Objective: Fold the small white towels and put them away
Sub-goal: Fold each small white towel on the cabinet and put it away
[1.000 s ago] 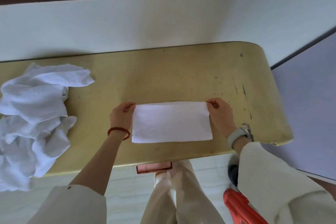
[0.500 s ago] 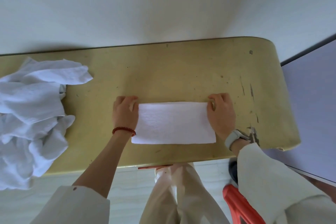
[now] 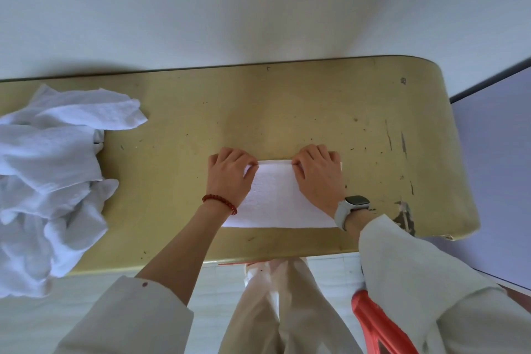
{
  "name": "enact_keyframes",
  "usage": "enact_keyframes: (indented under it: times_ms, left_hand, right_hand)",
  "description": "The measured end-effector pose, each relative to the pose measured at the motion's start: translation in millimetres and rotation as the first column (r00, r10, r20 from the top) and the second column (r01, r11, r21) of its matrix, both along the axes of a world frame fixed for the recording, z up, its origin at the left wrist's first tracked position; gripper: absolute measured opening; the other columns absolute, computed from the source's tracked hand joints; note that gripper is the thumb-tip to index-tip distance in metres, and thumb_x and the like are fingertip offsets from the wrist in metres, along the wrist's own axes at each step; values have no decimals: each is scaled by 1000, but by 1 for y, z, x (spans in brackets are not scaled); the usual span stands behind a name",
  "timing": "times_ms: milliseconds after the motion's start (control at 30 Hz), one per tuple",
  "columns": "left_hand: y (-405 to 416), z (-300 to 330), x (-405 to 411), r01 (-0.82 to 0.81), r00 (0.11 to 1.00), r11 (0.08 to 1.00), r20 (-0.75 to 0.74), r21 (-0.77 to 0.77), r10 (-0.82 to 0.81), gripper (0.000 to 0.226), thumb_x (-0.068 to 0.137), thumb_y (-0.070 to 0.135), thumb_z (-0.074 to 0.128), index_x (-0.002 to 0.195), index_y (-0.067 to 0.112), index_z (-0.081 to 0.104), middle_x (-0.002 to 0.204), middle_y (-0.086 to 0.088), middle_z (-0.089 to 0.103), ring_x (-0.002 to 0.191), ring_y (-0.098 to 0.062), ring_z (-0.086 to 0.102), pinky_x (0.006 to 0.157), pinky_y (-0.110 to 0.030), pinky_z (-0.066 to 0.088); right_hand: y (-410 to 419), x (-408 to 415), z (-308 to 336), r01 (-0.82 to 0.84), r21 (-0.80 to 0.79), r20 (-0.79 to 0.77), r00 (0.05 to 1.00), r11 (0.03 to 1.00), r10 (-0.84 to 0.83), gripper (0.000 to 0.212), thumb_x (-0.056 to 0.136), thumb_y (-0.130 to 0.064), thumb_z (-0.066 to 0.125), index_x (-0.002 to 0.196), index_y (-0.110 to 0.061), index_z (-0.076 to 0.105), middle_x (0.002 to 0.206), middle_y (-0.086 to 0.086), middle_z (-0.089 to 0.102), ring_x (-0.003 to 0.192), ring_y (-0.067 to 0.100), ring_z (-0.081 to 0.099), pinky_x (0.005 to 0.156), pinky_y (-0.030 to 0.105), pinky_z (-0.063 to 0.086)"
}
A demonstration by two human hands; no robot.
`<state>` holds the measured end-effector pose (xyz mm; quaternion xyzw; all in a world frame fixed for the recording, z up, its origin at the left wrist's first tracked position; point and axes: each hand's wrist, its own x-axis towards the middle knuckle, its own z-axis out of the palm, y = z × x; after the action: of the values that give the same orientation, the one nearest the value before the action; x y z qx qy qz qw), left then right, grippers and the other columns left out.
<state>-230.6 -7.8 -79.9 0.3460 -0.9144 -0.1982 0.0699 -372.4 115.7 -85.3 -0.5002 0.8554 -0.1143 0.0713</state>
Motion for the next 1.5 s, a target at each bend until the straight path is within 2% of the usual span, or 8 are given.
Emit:
enact_keyframes:
  times_ms: [400,600,767,900,1033,1167,1333,1500]
  left_hand:
    - [-3,1,-19,-81,988,995,139,63,72,15,87,14,52,84,17,67,89,4,66,96,-21,51,86,-28,25]
    - [19,0,-7,-24,1000,984,-12,-176,22,26,79,13,44,93,16,65,102,-3,65,99,-24,55,88,-38,34]
    - [53,-20,19,113,989,977,119,-180,-92,41,86,24,37,125,15,45,135,-14,50,130,-31,31,105,-54,17]
    - [59,-30,30,49,953,992,303,-118,-11,54,90,44,25,141,25,27,149,-11,27,137,-32,17,102,-62,4]
    - [58,-30,28,43,947,992,321,-119,-3,56,90,48,23,142,27,24,152,-11,21,138,-31,14,103,-63,3]
    - [58,-27,31,24,973,993,231,-116,4,52,88,42,30,137,23,32,147,-13,33,136,-32,17,104,-65,4]
    - [60,-19,57,118,993,944,19,-309,-118,24,83,21,49,102,18,63,113,-4,65,112,-25,54,100,-51,27]
    - [43,-8,57,101,990,937,123,-335,-63,26,84,20,43,94,17,67,108,2,68,106,-25,60,92,-44,27]
  right_hand:
    - [-11,-4,-7,34,-39,-37,999,999,-35,25,80,-19,35,70,-14,58,72,1,59,66,26,55,63,32,42]
    - [7,4,3,-49,-169,-93,995,984,33,30,81,-11,37,96,-10,63,101,6,64,98,27,58,95,37,32]
    - [45,31,-14,-229,98,-119,964,969,240,44,90,-25,33,131,-13,43,139,14,45,132,31,31,110,56,19]
    - [54,28,-25,-181,201,-54,979,963,196,50,94,-39,25,141,-25,27,148,15,30,138,34,17,111,54,13]
    - [52,29,-24,-166,215,-27,984,962,176,51,96,-42,15,143,-26,25,150,13,26,139,34,15,110,57,10]
    - [54,26,-18,-133,75,16,991,988,132,45,92,-31,29,134,-17,39,145,17,35,136,31,20,111,56,9]
    - [75,9,-6,-53,-90,-42,998,994,49,23,85,-20,43,102,-14,58,108,12,60,103,31,54,101,49,33]
    - [78,15,8,-162,-42,-33,986,986,161,26,81,-24,44,84,-14,68,83,4,65,71,26,61,78,36,37]
